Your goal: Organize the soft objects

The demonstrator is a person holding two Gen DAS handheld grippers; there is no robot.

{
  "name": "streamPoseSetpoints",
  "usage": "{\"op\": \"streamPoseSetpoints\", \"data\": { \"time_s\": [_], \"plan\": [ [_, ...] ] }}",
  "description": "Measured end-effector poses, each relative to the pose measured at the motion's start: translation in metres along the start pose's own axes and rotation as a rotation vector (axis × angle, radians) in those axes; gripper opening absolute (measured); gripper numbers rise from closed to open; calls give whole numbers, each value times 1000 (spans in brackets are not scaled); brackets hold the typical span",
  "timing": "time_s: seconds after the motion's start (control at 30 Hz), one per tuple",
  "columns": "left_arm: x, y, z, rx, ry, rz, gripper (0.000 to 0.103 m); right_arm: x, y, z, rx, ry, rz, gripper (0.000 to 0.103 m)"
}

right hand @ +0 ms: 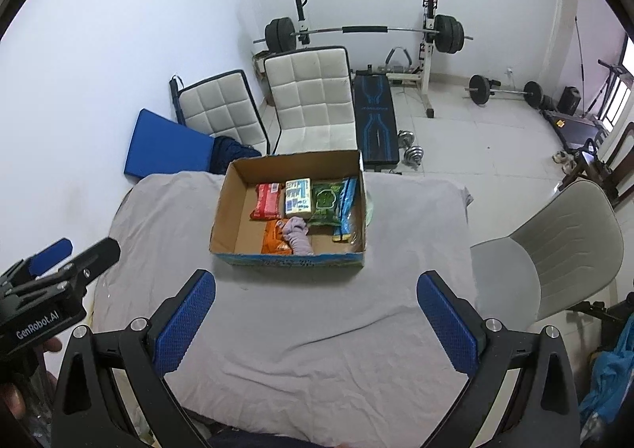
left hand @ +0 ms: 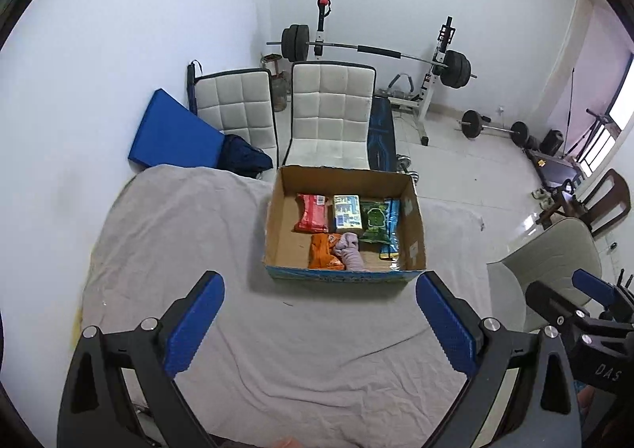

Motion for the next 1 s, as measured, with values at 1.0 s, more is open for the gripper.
{"op": "streamPoseSetpoints", "data": {
  "time_s": [1.0],
  "plan": [
    [3, -6, -3, 19, -42, 49, 103, -4, -20, 3, 27, 36, 45, 103]
  ]
}}
Point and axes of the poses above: each gripper's, at about its wrist camera, not at the fingertips, and x roughly against the way its jaws point, z to its right, y to its underside, the point moved 8 cm from there along -x, roughly the way its jaws point, and after that the axes turned 14 degrees about x, right-handed, at the moved point
